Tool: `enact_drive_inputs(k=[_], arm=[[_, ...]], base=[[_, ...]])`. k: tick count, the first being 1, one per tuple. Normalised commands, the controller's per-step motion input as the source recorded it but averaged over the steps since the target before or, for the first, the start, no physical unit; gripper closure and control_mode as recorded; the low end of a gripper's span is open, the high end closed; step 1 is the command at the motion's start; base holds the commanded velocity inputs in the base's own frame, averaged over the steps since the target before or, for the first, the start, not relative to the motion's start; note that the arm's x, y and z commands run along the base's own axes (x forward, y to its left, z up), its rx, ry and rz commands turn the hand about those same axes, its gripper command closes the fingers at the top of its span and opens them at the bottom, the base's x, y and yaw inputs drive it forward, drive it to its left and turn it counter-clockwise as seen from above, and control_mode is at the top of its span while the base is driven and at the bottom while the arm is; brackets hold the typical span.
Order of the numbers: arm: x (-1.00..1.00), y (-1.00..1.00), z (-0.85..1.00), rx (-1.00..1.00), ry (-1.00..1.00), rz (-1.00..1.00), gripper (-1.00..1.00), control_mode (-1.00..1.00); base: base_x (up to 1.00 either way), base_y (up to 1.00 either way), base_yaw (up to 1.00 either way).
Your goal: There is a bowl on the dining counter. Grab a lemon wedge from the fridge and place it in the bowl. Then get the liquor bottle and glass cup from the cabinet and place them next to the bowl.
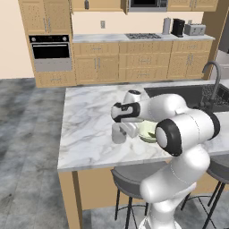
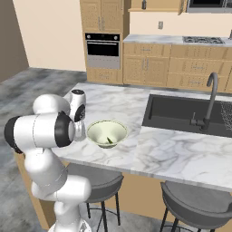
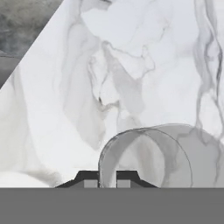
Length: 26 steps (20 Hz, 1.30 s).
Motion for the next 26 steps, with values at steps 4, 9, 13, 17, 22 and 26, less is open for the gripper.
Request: enact_drive_inputs(k=[4, 9, 13, 17, 22, 26], arm=[[-0.02, -0.05, 0.02, 0.02, -0.05, 0.00, -1.00, -1.00], [-0.08, -0.02, 0.22, 0.02, -0.04, 0.00, -1.00, -1.00], [-0.38, -0.02, 0.73, 0.04, -0.03, 0.00, -1.00, -1.00], [-0.67, 0.04, 1.00, 0.00, -0.01, 0.00, -1.00, -1.00], [-0.66, 0.04, 1.00, 0.00, -0.03, 0.00, -1.00, -1.00], [-0.76, -0.06, 1.00, 0.00, -0.11, 0.00, -1.00, -1.00]], base=[[0.00, 0.00, 0.00], [0.00, 0.00, 0.00], [0.00, 0.00, 0.00], [0.00, 0.00, 0.00], [0.00, 0.00, 0.00], [0.00, 0.00, 0.00]])
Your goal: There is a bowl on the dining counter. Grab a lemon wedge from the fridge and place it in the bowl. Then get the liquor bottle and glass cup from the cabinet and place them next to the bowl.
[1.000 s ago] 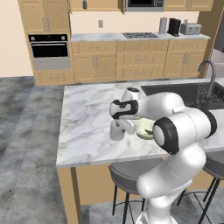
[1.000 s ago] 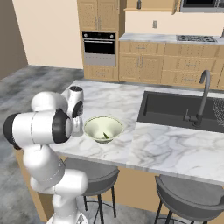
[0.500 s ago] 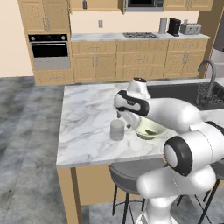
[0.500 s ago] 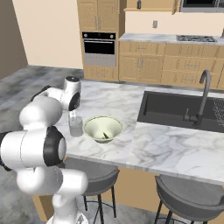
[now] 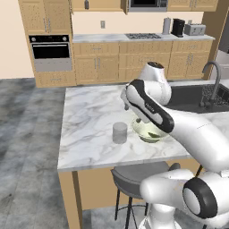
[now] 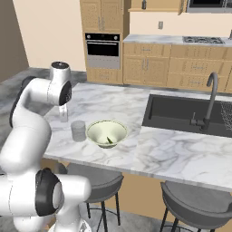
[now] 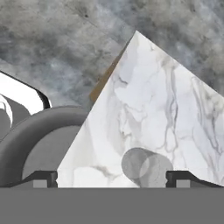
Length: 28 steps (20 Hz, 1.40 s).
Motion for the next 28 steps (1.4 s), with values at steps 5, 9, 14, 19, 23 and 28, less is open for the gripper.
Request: enact_drive_inputs(k=[5, 9, 14, 19, 23, 28], arm=[[-0.68, -0.22, 0.92, 0.00, -0.29, 0.00, -1.00, -1.00], [-0.55, -0.40, 0.76, 0.00, -0.43, 0.00, -1.00, -1.00], [-0.48, -0.56, 0.72, 0.00, -0.39, 0.08, -1.00, -1.00], [-0.64, -0.45, 0.45, 0.00, -0.35, 0.02, -1.00, -1.00], [-0.86, -0.04, -0.02, -0.03, -0.13, 0.04, -1.00, -1.00], [0.00, 0.00, 0.00, 0.00, 0.00, 0.00, -1.00, 1.00]], base=[[0.00, 0.00, 0.00], [0.00, 0.00, 0.00], [0.00, 0.00, 0.00], [0.00, 0.00, 0.00], [0.00, 0.00, 0.00], [-0.61, 0.53, 0.02]])
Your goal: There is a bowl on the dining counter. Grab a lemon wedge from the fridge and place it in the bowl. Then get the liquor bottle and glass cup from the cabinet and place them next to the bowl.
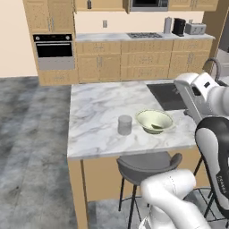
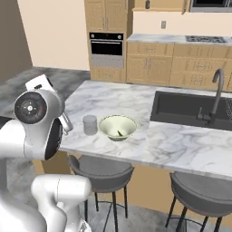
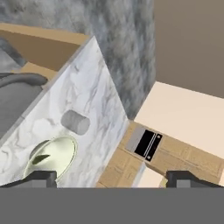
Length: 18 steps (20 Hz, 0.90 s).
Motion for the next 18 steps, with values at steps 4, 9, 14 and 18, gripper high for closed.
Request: enact_drive_inputs(k=[4, 9, 14, 18], arm=[[0.00, 0.00, 0.00, 0.00, 0.00, 0.00, -1.00, 1.00], [0.00, 0.00, 0.00, 0.00, 0.00, 0.00, -1.00, 1.00], [0.00, 0.00, 0.00, 0.00, 0.00, 0.00, -1.00, 1.00], [0.00, 0.00, 0.00, 0.00, 0.00, 0.00, -1.00, 1.00]], base=[[-0.38, 1.00, 0.00], [-0.23, 1.00, 0.00], [-0.02, 1.00, -0.02], [0.10, 1.00, -0.09]])
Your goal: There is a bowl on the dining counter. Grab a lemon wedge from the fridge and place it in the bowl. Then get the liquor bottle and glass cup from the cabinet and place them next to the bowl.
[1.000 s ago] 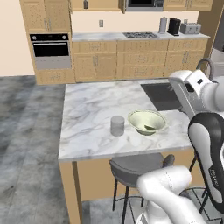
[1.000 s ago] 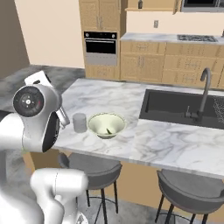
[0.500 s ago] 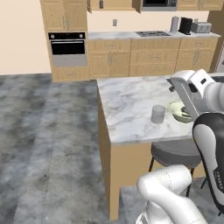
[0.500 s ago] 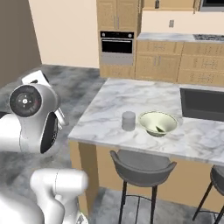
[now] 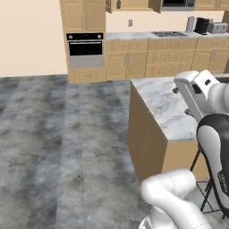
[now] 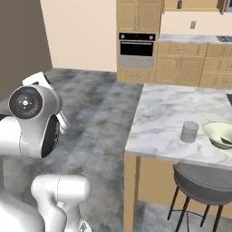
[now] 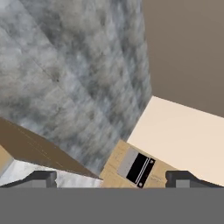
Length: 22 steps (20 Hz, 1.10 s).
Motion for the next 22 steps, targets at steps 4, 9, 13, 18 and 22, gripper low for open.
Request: enact_drive_inputs(k=[4, 9, 13, 18, 22], arm=[[0.00, 0.00, 0.00, 0.00, 0.00, 0.00, -1.00, 1.00], [0.00, 0.00, 0.00, 0.00, 0.00, 0.00, -1.00, 1.00], [0.00, 0.00, 0.00, 0.00, 0.00, 0.00, -1.00, 1.00], [0.00, 0.00, 0.00, 0.00, 0.00, 0.00, -1.00, 1.00], [0.00, 0.00, 0.00, 0.00, 0.00, 0.00, -1.00, 1.00]], base=[[0.47, 0.93, -0.14], [0.89, 0.73, -0.17], [1.00, 0.57, -0.16], [1.00, 0.27, -0.09], [1.00, 0.11, -0.09]])
